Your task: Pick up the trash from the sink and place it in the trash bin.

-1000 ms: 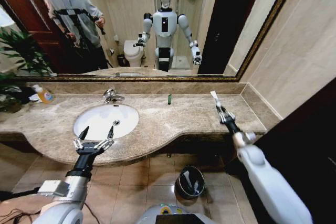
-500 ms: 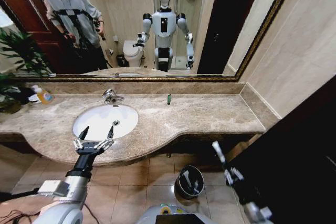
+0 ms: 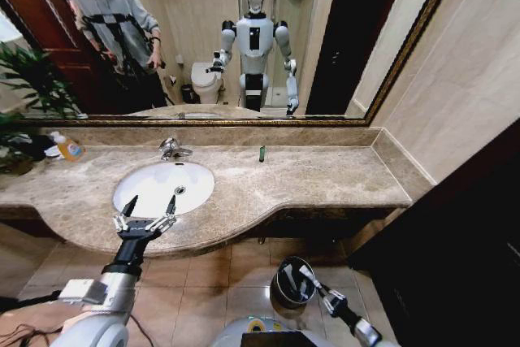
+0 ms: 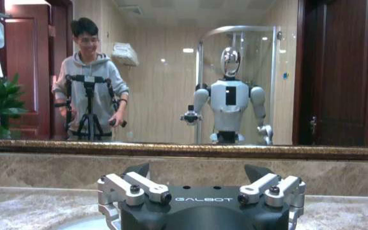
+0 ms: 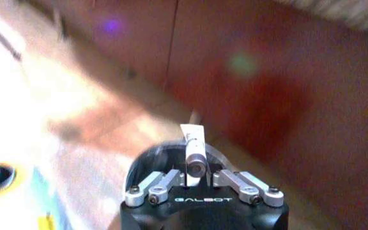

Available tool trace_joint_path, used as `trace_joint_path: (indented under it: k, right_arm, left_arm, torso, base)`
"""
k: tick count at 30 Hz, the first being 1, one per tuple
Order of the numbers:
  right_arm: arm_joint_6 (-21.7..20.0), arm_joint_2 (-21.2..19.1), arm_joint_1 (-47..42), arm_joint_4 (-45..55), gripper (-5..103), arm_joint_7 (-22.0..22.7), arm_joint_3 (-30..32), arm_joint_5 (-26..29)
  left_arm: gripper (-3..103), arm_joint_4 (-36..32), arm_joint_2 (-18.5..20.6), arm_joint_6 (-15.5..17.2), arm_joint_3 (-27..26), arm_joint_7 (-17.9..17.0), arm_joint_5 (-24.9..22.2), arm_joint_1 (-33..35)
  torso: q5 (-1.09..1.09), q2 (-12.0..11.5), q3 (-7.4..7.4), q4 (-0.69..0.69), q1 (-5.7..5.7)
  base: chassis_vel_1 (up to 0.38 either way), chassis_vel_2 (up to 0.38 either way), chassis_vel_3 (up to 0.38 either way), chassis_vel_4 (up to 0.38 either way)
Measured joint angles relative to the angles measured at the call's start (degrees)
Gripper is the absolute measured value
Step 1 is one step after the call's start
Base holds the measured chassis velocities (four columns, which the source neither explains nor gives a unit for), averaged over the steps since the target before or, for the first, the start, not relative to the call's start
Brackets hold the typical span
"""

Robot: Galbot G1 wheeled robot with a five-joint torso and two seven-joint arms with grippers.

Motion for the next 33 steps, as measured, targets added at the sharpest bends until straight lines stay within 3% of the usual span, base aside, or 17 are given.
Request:
trace_joint_path:
  k: [4,11,12,14,15,17,18,20,21,22,24,25,27,28,30,31,33]
  right_arm:
    - [-1.4,2.1,6.0,-6.9,18,1.2,0.1,-9.9]
    - [-1.0,3.3,9.1,-10.7,21,3.5,0.3,-13.0]
    - [-1.0,3.2,9.2,-10.9,32,3.5,0.3,-13.0]
    - [-0.7,3.1,9.2,-11.1,32,3.6,0.4,-12.9]
    - [-0.5,3.0,9.1,-11.1,44,3.7,0.6,-12.5]
    - [-0.5,3.0,8.8,-10.9,44,3.8,0.8,-12.2]
    - [-0.3,2.9,8.2,-10.4,54,3.8,0.9,-11.2]
    - [-0.7,2.5,5.8,-7.0,54,3.3,1.3,-6.2]
    - [-1.2,2.3,3.9,-4.3,65,3.3,1.5,-2.3]
    - [-1.6,1.9,1.2,-0.4,65,3.6,1.6,2.6]
    - [-1.9,1.5,-1.1,2.9,65,4.2,2.1,6.0]
    - [-2.1,0.8,-4.1,7.6,76,5.0,3.4,10.0]
    - [-1.9,0.4,-6.2,10.7,76,5.7,4.7,13.4]
    - [-1.6,0.2,-8.8,14.6,92,7.8,7.1,18.4]
    - [-0.2,0.8,-13.0,20.5,96,9.5,12.8,26.3]
    - [-0.2,0.8,-13.0,20.5,96,9.5,12.8,26.3]
    - [2.2,1.1,-16.9,25.8,99,9.4,17.0,35.3]
  left_arm:
    - [100,0.0,0.0,0.0,0.0,0.0,0.0,0.0]
    - [100,0.0,0.0,0.0,0.0,0.0,0.0,0.0]
    - [100,0.0,0.0,0.0,0.0,0.0,0.0,0.0]
    - [100,0.0,0.0,0.0,0.0,0.0,0.0,0.0]
    - [100,0.0,0.0,0.0,0.0,0.0,0.0,0.0]
    - [100,0.0,0.0,0.0,0.0,0.0,0.0,0.0]
    - [100,0.0,0.0,0.0,0.0,0.0,0.0,0.0]
    - [100,0.0,0.0,0.0,0.0,0.0,0.0,0.0]
    - [100,0.0,0.0,0.0,0.0,0.0,0.0,0.0]
    - [100,0.0,0.0,0.0,0.0,0.0,0.0,0.0]
    - [100,0.0,0.0,0.0,0.0,0.0,0.0,0.0]
    - [100,0.0,0.0,0.0,0.0,0.0,0.0,0.0]
    - [100,0.0,0.0,0.0,0.0,0.0,0.0,0.0]
    - [100,0.0,0.0,0.0,0.0,0.0,0.0,0.0]
    - [100,0.0,0.0,0.0,0.0,0.0,0.0,0.0]
    - [100,0.0,0.0,0.0,0.0,0.0,0.0,0.0]
    - [100,0.0,0.0,0.0,0.0,0.0,0.0,0.0]
  torso:
    - [0.00,0.0,0.00,0.00,0.00]
    - [0.02,0.0,0.00,0.00,0.00]
    - [0.00,0.0,0.00,0.00,0.00]
    - [0.01,0.0,0.00,-0.01,0.00]
    - [0.01,0.0,0.00,-0.01,0.00]
    - [0.02,0.0,0.00,0.00,0.00]
    - [0.02,0.0,0.00,0.00,0.00]
    - [0.02,0.0,0.00,0.00,0.00]
    - [0.03,0.0,0.00,0.00,0.00]
    - [0.03,0.0,0.00,-0.01,0.00]
    - [0.05,0.0,0.00,-0.02,0.00]
    - [0.00,0.0,0.00,-0.01,-0.01]
    - [-0.02,0.0,-0.01,-0.02,-0.01]
    - [0.04,0.0,-0.01,-0.01,-0.01]
    - [0.03,0.0,-0.01,-0.01,-0.01]
    - [0.03,0.0,-0.01,-0.01,-0.01]
    - [-0.02,0.0,-0.01,-0.02,-0.01]
  base:
    - [0.000,0.000,0.000,0.000]
    - [0.000,0.000,0.000,0.000]
    - [0.000,0.000,0.000,0.000]
    - [0.000,0.000,0.000,0.000]
    - [0.000,0.000,0.000,0.000]
    - [0.000,0.000,0.000,0.000]
    - [0.000,0.000,0.000,0.000]
    - [0.000,0.000,0.000,0.000]
    - [0.000,0.000,0.000,0.000]
    - [0.000,0.000,0.000,0.000]
    - [0.000,0.000,0.000,0.000]
    - [0.000,0.000,0.000,0.000]
    - [0.000,0.000,0.000,0.000]
    - [0.000,0.000,0.000,0.000]
    - [0.000,0.000,0.000,0.000]
    - [0.000,0.000,0.000,0.000]
    - [0.000,0.000,0.000,0.000]
